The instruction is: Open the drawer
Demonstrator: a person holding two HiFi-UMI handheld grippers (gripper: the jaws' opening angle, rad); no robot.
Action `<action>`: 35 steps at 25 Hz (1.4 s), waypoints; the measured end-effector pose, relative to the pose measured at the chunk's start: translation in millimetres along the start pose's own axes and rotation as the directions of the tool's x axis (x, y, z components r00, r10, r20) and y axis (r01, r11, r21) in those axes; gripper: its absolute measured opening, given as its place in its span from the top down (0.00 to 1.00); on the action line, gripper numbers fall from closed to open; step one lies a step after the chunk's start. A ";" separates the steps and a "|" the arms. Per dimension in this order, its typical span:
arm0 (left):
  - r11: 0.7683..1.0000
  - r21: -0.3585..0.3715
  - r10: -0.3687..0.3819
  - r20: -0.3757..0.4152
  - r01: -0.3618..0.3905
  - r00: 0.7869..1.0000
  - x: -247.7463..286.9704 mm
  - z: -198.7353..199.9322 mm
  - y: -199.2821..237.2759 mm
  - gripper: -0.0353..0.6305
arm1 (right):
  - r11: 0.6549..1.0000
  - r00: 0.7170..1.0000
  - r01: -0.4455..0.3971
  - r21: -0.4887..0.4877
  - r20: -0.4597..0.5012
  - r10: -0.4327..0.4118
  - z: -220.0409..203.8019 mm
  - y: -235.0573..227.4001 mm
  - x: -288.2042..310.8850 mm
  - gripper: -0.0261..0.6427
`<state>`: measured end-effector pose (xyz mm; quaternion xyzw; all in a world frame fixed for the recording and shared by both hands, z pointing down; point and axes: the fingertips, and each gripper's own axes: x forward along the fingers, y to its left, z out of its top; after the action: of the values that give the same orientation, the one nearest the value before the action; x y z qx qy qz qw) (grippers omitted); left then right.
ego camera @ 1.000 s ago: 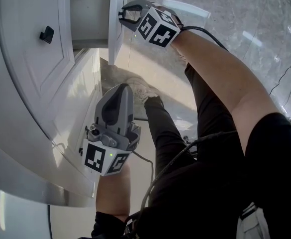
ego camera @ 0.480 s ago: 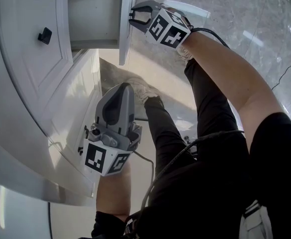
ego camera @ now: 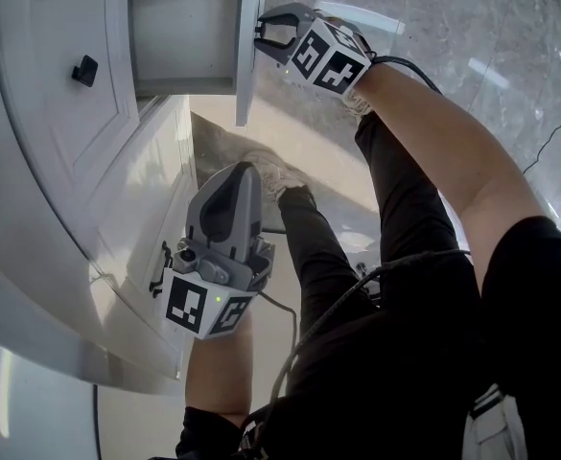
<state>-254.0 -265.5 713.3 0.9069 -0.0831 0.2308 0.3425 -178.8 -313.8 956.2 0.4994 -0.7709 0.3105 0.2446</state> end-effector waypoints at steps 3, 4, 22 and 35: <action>1.000 -0.002 0.002 0.001 -0.002 1.000 0.4 -0.5 -1.0 0.96 | 1.000 1.000 0.002 0.006 -0.001 -0.002 -2.5 0.1 -3.3 0.76; 1.000 -0.002 0.002 0.002 -0.002 1.000 0.8 -0.4 -1.8 0.96 | 1.000 1.000 0.001 0.005 -0.001 -0.001 -3.3 -0.2 -4.3 0.76; 1.000 0.001 -0.008 0.002 0.008 1.000 7.7 2.7 -7.7 0.96 | 1.000 1.000 -0.001 0.016 -0.014 0.001 -18.2 -3.6 -20.3 0.76; 1.000 -0.002 -0.007 0.009 0.007 1.000 12.0 7.6 -8.7 0.96 | 0.999 1.000 -0.003 0.052 -0.012 0.003 -27.2 -3.3 -27.8 0.76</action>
<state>-238.1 -263.9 708.9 0.9080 -0.0818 0.2254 0.3436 -163.3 -278.0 956.5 0.5027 -0.7618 0.3339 0.2355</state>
